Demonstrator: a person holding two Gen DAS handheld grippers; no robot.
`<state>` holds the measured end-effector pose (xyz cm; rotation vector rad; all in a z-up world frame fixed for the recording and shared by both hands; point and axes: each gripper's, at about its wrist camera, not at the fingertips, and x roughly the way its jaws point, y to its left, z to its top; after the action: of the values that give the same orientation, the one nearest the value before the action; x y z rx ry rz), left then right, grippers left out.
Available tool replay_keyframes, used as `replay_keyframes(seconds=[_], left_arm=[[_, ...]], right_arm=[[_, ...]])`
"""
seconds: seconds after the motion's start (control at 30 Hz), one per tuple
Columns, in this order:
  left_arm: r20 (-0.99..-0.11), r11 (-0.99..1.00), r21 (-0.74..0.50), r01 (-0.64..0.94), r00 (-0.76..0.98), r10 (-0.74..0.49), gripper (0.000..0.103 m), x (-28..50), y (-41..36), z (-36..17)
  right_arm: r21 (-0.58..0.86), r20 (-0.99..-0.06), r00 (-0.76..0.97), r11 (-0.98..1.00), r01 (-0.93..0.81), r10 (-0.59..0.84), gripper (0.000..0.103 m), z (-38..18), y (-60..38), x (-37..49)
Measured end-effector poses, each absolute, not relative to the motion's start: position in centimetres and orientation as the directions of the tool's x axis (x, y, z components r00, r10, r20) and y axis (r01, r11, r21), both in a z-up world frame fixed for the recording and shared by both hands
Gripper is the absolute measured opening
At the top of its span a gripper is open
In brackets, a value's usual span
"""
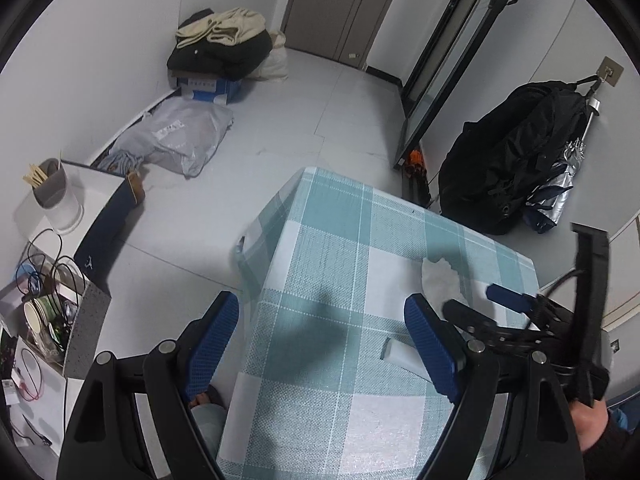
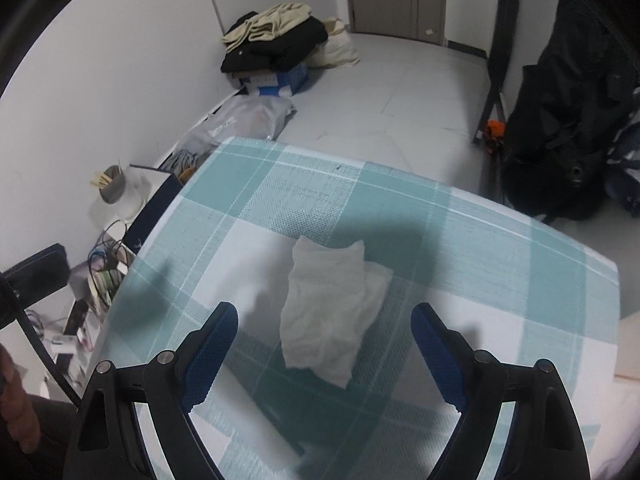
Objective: Collect trash
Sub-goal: 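Move both grippers back over the table toward the remaining tissue pieces, then grasp the white tissue with the right gripper while the left gripper grasps the white strip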
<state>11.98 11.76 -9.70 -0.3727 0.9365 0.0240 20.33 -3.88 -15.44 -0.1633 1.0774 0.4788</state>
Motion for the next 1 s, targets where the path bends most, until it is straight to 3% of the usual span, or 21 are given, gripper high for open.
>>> replay_keyframes(seconds=[0.13,0.2,0.23,0.37,0.67,1.0], left_arm=[[-0.795,0.928,-0.316,-0.196,0.588,-0.147,0.083,12.1,12.1,-10.1],[-0.8,0.927,-0.318,-0.199,0.581,-0.15,0.083,12.2,12.1,-10.3],[-0.804,0.927,-0.317,-0.198,0.575,-0.152,0.083,12.2,12.1,-10.4],[-0.816,0.93,-0.315,-0.189,0.555,-0.163,0.083,12.3,11.5,-11.0],[-0.841,0.938,-0.332,-0.097,0.48,-0.249,0.083,12.7,8.6,-12.8],[-0.871,0.959,-0.28,-0.038,0.431,-0.237,0.083,13.5,5.7,-14.0]], right_arm=[[0.086,-0.884,0.365,0.87,-0.486,0.291,0.078,-16.0,-3.3,20.9],[0.047,-0.902,0.351,0.865,-0.5,0.253,0.059,-16.4,-2.9,21.0],[0.021,-0.897,0.371,0.861,-0.508,0.241,0.054,-16.2,-2.9,20.8],[0.055,-0.905,0.336,0.857,-0.513,0.259,0.018,-15.8,-3.7,20.7],[0.137,-0.882,0.341,0.869,-0.476,0.326,0.013,-14.2,-7.4,20.8],[0.162,-0.867,0.365,0.884,-0.438,0.339,0.013,-12.9,-11.1,20.8]])
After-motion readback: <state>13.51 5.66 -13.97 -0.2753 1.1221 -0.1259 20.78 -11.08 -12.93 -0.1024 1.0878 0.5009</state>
